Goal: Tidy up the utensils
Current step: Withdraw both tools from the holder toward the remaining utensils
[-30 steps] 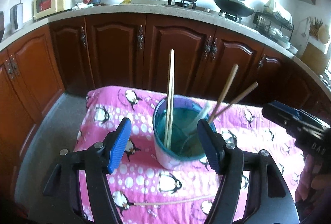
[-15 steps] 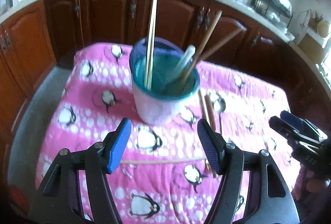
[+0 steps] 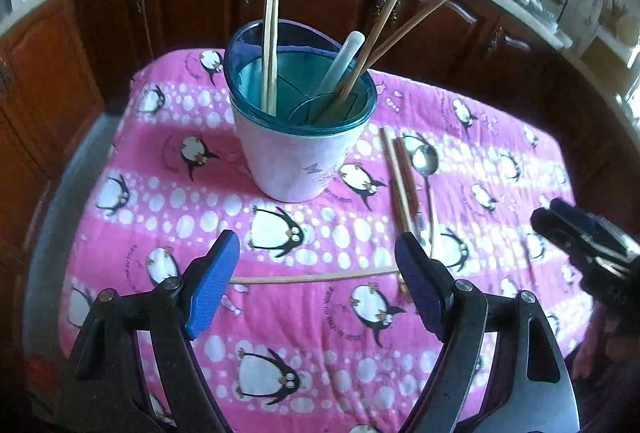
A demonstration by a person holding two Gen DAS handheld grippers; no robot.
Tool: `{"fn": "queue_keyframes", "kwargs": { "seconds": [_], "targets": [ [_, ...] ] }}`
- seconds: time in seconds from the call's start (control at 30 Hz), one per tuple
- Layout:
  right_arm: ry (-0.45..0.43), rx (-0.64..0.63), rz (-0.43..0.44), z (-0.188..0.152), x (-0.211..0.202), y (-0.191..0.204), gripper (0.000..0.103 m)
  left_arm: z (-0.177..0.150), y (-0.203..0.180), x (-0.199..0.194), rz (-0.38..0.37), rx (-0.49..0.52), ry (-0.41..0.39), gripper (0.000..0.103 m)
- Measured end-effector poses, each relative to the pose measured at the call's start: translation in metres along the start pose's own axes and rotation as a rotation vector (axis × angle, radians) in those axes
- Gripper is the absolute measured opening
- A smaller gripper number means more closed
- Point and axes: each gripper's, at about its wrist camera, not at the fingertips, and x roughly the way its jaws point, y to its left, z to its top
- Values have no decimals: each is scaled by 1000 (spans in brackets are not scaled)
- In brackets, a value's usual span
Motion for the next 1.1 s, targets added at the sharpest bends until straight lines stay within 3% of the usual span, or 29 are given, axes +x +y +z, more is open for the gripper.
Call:
{"fn": "queue_keyframes", "kwargs": {
  "seconds": [0.17,0.4,0.7,1.0,1.07,1.1],
  "targets": [
    [0,-12,5,1,0,3,67,1,-4,-5,87,60,-44,80],
    [1,-15,11,1,1,4,67,-1,-5,0,124,85,-23,80],
    [14,-9,-5,-1,2,-4,67,1,-3,-2,76,80,-42,80],
    [96,14,6,-3,29,-15,70,-8,-3,16,-27,107,37,80],
    [129,19,21,2,46,-17,69,-10,-3,21,-56,107,54,80],
    [137,24,29,4,51,-16,63,-11,-3,23,-62,106,60,80]
  ]
}}
